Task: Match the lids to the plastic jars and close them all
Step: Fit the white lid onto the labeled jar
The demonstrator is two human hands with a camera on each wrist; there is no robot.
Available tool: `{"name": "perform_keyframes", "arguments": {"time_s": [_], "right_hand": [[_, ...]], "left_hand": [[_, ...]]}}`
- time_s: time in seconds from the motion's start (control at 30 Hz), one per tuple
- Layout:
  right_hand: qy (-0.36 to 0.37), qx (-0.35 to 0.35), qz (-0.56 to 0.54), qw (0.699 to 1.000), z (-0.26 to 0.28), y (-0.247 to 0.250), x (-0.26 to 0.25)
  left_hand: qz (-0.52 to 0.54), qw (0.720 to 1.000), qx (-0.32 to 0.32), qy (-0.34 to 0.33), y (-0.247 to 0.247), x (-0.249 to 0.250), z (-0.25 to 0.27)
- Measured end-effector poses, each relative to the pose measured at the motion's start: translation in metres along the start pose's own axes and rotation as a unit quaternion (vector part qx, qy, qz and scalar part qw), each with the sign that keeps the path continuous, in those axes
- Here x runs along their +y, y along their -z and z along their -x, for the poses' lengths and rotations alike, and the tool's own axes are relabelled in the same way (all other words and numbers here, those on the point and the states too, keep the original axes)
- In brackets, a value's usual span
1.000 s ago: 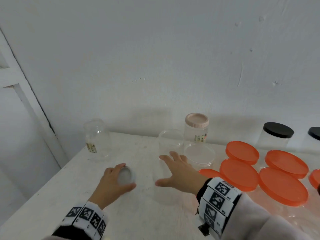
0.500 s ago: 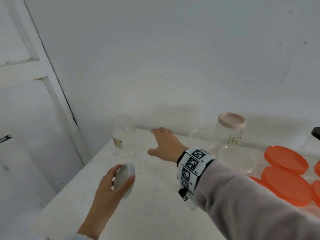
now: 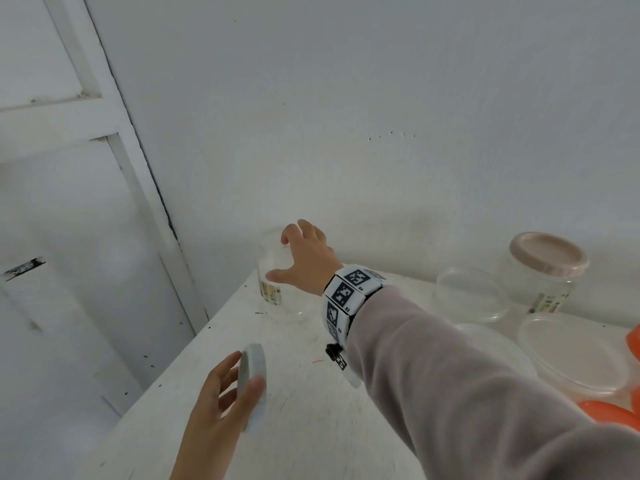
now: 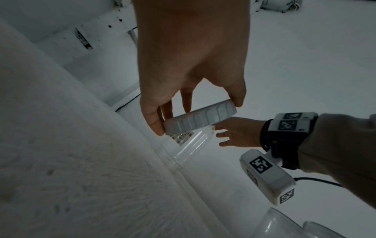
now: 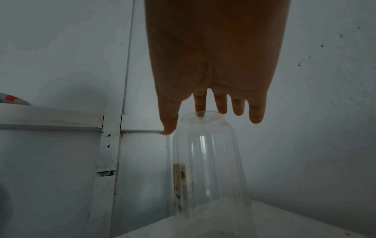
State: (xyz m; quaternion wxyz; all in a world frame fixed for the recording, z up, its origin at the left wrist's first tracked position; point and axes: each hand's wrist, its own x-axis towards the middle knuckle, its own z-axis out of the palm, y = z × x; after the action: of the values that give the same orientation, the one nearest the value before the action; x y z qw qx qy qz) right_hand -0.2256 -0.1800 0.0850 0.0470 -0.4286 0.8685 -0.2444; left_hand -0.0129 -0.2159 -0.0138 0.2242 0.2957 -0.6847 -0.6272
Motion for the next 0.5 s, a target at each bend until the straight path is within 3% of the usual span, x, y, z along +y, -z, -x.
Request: {"name": "perform_keyframes", "arguments": {"time_s": [0.27,0.5], "right_hand": [[-0.01,0.017,-0.047,0.999,0.005,-0.001,-0.003],[-0.006,-0.072,0.091,0.993,0.036,0.019,-0.007]], "left_hand": [[0.012,1.0,-0.004,0.015,-0.002,0.0,0.002],[0.029,1.0,0.0,0.005,-0.007,0.014,0.018]]}}
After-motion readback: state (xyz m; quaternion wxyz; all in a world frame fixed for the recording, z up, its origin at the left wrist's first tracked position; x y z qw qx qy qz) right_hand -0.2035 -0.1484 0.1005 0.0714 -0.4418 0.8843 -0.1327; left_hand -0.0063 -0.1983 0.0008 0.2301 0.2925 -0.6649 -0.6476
